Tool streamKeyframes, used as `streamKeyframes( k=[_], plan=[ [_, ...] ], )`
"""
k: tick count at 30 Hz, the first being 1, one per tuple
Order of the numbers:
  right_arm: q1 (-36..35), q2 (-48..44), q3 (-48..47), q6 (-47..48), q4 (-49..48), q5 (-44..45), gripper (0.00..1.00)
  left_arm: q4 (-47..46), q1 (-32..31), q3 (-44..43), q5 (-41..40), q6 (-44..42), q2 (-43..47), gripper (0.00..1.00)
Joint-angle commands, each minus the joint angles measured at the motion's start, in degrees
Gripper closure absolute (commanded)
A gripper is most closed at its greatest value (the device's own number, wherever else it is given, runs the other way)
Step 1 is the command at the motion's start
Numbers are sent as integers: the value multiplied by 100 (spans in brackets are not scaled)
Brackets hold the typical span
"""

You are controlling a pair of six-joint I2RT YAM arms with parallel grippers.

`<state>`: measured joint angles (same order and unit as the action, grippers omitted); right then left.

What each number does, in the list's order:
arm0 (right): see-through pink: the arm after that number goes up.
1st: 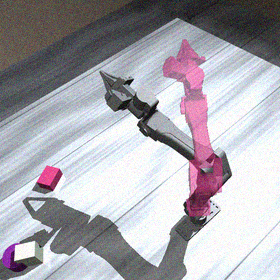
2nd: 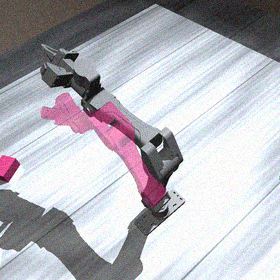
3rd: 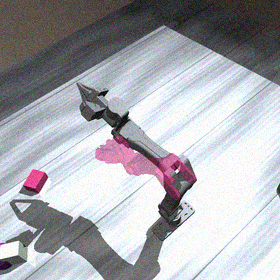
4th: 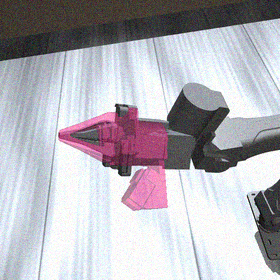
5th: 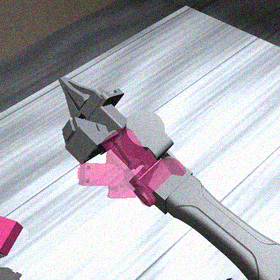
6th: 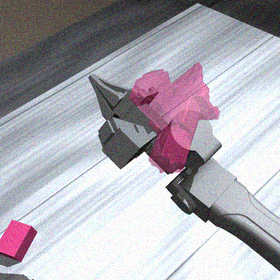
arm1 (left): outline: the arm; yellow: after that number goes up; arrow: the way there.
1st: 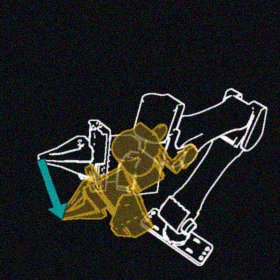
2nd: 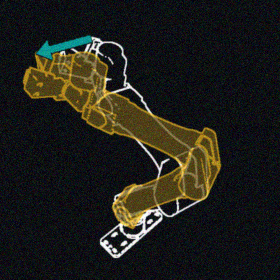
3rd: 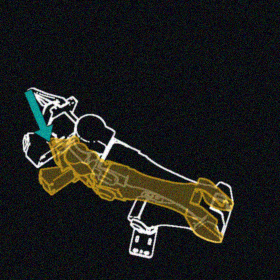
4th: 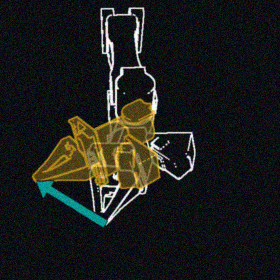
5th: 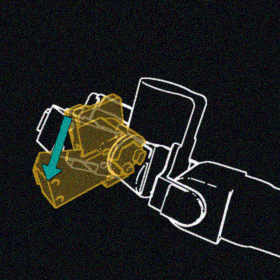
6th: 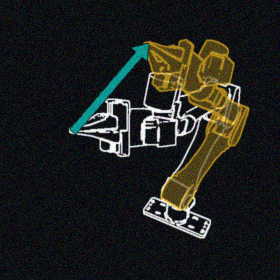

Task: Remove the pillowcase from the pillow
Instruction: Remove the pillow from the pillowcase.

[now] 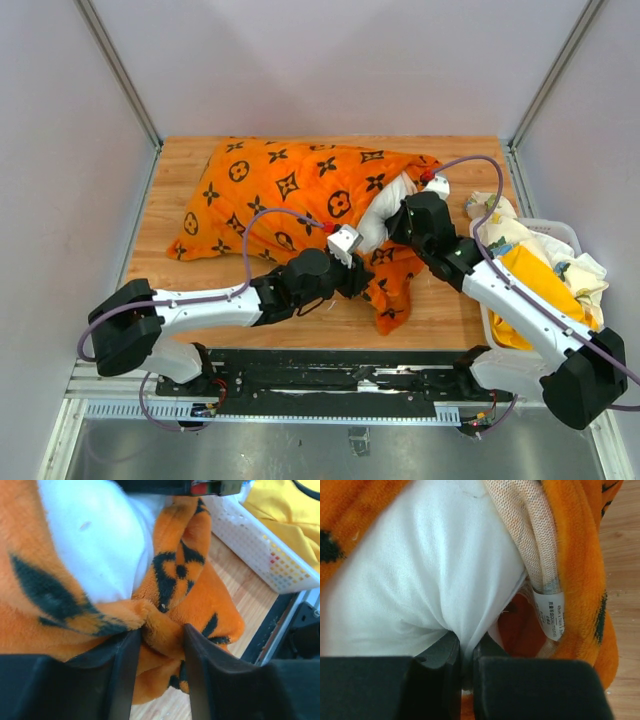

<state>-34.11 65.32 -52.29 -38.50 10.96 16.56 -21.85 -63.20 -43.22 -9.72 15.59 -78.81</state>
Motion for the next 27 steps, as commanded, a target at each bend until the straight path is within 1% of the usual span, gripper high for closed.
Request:
streamKeyframes(
  k=[1, 3, 4, 8, 12, 15, 18, 21, 27],
  plan=[
    [-96, -376, -327, 214, -442, 270, 99, -479, -35, 182, -444, 219, -241, 73],
    [-98, -402, -333, 273, -482, 259, 99, -450, -40, 229, -554, 270, -354, 98],
    [-96, -415, -337, 293, -500, 289, 99, -425, -36, 260, -618, 296, -403, 100],
    [10, -553, -293, 296, -688, 315, 99, -347, -33, 473, -977, 382, -438, 100],
    [479, -614, -420, 202, -761, -245, 99, -468, 43, 826, -1314, 432, -545, 100],
    [897, -516, -574, -5, -684, -760, 99, -451, 217, 1094, -1418, 588, -613, 100],
    [1362, -479, -669, -321, -658, -1433, 99, -426, 313, 1399, -1457, 752, -452, 100],
    [1675, -546, -668, -507, -780, -1754, 99, -355, 353, 1693, -1569, 906, -220, 100],
    [2210, -578, -563, -1123, -1328, -2688, 99, -57, 450, 1970, -1692, 1162, 38, 100]
  ],
)
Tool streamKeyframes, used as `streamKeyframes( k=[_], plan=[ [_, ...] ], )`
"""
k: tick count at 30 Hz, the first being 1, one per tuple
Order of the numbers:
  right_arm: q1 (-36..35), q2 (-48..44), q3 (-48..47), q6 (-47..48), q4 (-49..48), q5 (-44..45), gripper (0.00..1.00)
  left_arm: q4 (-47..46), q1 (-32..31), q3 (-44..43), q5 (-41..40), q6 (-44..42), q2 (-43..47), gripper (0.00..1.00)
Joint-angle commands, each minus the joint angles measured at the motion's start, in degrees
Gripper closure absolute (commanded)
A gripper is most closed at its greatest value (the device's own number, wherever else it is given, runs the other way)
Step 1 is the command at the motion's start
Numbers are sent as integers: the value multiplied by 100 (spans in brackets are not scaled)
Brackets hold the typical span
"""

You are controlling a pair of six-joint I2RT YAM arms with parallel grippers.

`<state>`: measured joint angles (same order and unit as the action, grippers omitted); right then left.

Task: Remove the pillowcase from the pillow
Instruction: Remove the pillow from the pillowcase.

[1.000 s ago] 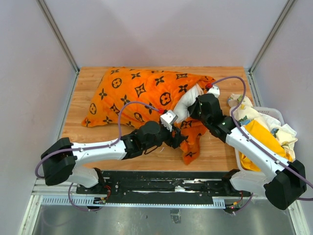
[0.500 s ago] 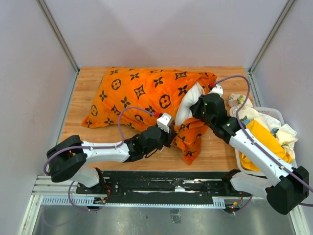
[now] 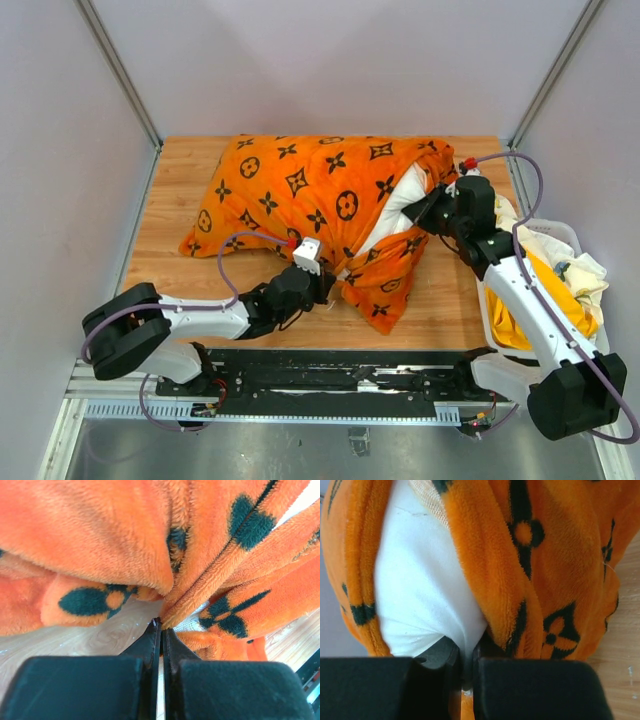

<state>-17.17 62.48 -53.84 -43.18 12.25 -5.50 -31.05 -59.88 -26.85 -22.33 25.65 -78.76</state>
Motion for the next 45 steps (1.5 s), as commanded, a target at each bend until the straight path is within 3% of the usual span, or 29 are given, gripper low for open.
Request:
streamKeyframes(
  k=[1, 6, 7, 8, 11, 12, 14, 16, 24, 28, 30, 34, 42, 45],
  plan=[
    [563, -258, -405, -792, -1536, -657, 99, 901, 150, 345, -374, 159, 44, 100],
    [527, -200, -395, -805, -1656, -928, 99, 1125, 362, 194, 206, -44, 589, 100],
    [456, -213, -438, -708, -1528, -825, 99, 1216, 423, 114, 391, -155, 789, 96],
    [360, -230, -483, -582, -1381, -693, 99, 1322, 469, -9, 547, -272, 1036, 87],
    [-45, -276, -553, -235, -1194, -237, 99, 1719, 545, -410, 837, -613, 1778, 30],
    [-101, -274, -571, -153, -1134, -133, 99, 1776, 547, -554, 888, -703, 1889, 16],
    [-206, -253, -600, -60, -1054, -9, 99, 1956, 558, -845, 1148, -924, 2177, 3],
    [-252, -226, -612, -17, -1049, 41, 99, 2016, 557, -1107, 1802, -1241, 2284, 1],
    [-533, -33, -558, 182, -1082, 189, 99, 1421, 556, -1562, 6487, -2129, 1589, 1],
    [-542, -21, -535, 223, -1078, 197, 99, 1926, 483, -1876, 7323, -2760, 1053, 1],
    [-549, -46, -555, 287, -1034, 257, 99, 2678, 327, -2063, 7711, -3539, 1003, 1],
    [-542, -80, -533, 368, -1004, 381, 99, 2755, 191, -2158, 7612, -3813, 1111, 1],
    [-551, -11, -537, 350, -1019, 276, 99, 2039, 187, -2492, 5422, -2574, 884, 1],
    [-580, -15, -512, 328, -1062, 268, 99, 1446, 192, -2393, 5029, -2197, 832, 1]
  ],
)
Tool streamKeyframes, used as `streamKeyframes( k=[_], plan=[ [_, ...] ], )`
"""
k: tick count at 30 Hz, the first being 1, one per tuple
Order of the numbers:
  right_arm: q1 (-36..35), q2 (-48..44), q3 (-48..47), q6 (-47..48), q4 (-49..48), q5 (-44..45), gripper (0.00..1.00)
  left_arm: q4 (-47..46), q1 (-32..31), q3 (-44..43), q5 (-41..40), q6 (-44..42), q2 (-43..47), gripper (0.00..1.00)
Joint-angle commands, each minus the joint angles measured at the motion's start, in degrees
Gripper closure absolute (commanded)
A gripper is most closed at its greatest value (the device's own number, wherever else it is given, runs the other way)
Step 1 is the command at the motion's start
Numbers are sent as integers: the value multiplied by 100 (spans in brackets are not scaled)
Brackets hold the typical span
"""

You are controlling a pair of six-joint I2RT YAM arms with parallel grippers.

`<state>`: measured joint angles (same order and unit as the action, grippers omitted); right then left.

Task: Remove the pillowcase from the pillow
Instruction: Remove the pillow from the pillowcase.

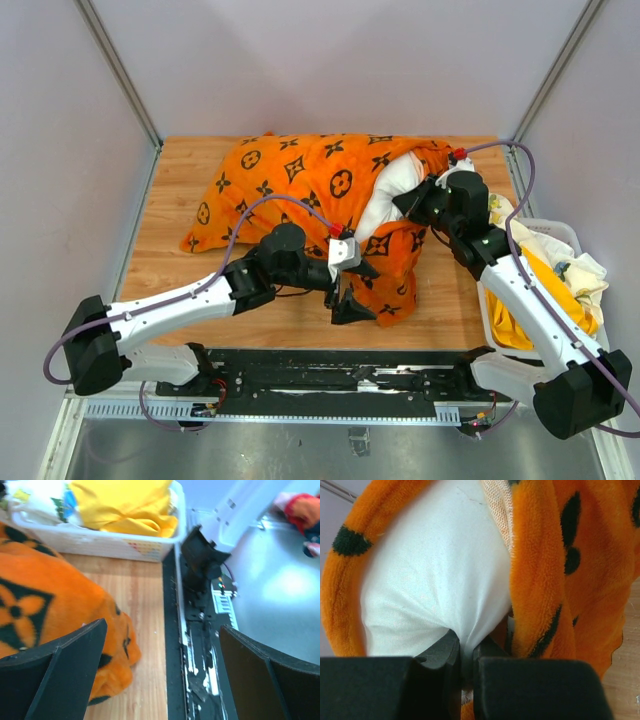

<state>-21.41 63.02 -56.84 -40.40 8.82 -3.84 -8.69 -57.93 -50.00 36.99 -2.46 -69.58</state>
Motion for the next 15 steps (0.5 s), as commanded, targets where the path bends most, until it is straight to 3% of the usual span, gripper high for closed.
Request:
streamKeyframes(
  k=[1, 5, 10, 15],
  plan=[
    [-162, -70, -220, 54, -729, 103, 99, -1055, 0, 21, -965, 708, -64, 1],
    [-192, -75, -213, 68, -735, 101, 99, -2004, -14, 389, -1165, 927, 51, 1],
    [-239, -22, -216, 76, -756, 45, 99, -2092, -35, 260, -1438, 882, -219, 0],
    [-285, 17, -262, 102, -753, -35, 99, -2008, -85, 205, -2354, 606, -639, 1]
  ],
)
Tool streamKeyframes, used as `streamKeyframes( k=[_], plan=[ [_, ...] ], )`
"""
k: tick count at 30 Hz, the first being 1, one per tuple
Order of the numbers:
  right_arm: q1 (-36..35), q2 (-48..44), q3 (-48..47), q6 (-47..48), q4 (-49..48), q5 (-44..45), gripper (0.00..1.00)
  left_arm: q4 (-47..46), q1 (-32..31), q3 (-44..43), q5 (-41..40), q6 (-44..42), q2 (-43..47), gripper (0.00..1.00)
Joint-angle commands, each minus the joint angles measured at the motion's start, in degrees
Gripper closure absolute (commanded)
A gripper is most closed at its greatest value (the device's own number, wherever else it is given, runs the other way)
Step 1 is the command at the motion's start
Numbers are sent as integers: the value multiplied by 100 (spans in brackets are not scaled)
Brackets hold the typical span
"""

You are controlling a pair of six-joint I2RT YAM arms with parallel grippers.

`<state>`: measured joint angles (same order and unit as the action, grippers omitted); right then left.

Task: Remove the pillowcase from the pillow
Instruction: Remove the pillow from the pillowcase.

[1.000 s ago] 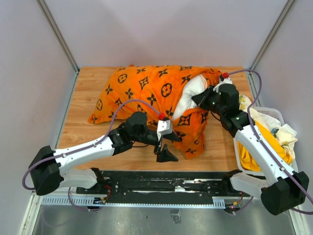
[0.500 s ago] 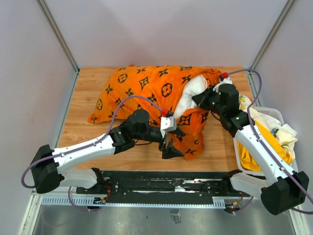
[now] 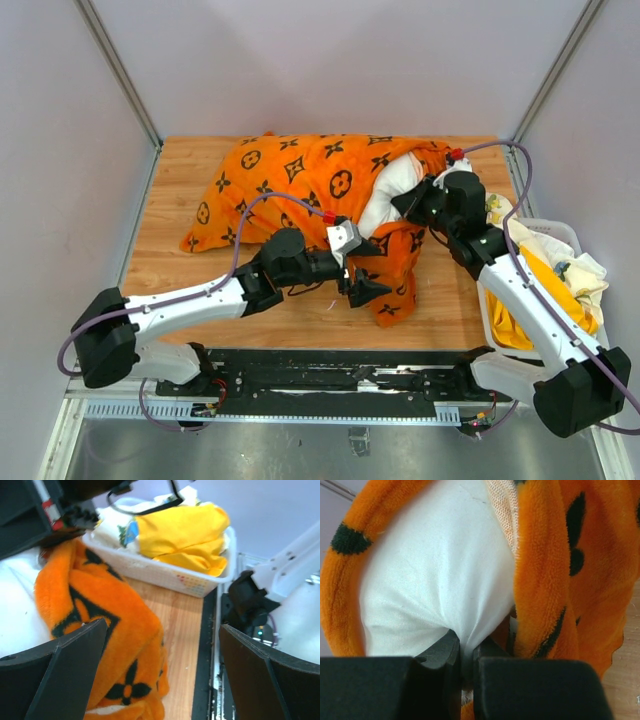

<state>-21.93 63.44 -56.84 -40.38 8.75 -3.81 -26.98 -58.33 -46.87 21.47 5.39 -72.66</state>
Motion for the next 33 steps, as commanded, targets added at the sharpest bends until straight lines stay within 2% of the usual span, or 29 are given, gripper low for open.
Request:
streamKeyframes(
  k=[1, 6, 13, 18, 25, 33],
  plan=[
    [-232, -39, -262, 107, -744, -36, 99, -137, -47, -108, -897, -210, -452, 1],
    [-241, -61, -294, 144, -711, -39, 99, -50, -192, -55, -1098, -182, -1183, 6],
    [-254, 26, -281, -22, -871, -164, 99, -749, -683, 40, -917, 228, -1929, 13],
    [-266, 23, -339, -146, -958, -215, 99, -785, -1044, -112, -1015, 320, -2686, 18],
    [-268, 46, -413, -322, -1068, -232, 99, -895, -1376, -246, -1048, 476, -3340, 19],
    [-270, 69, -619, -762, -1163, 97, 99, -392, -1701, -363, -1681, 280, -3704, 20]
  ],
)
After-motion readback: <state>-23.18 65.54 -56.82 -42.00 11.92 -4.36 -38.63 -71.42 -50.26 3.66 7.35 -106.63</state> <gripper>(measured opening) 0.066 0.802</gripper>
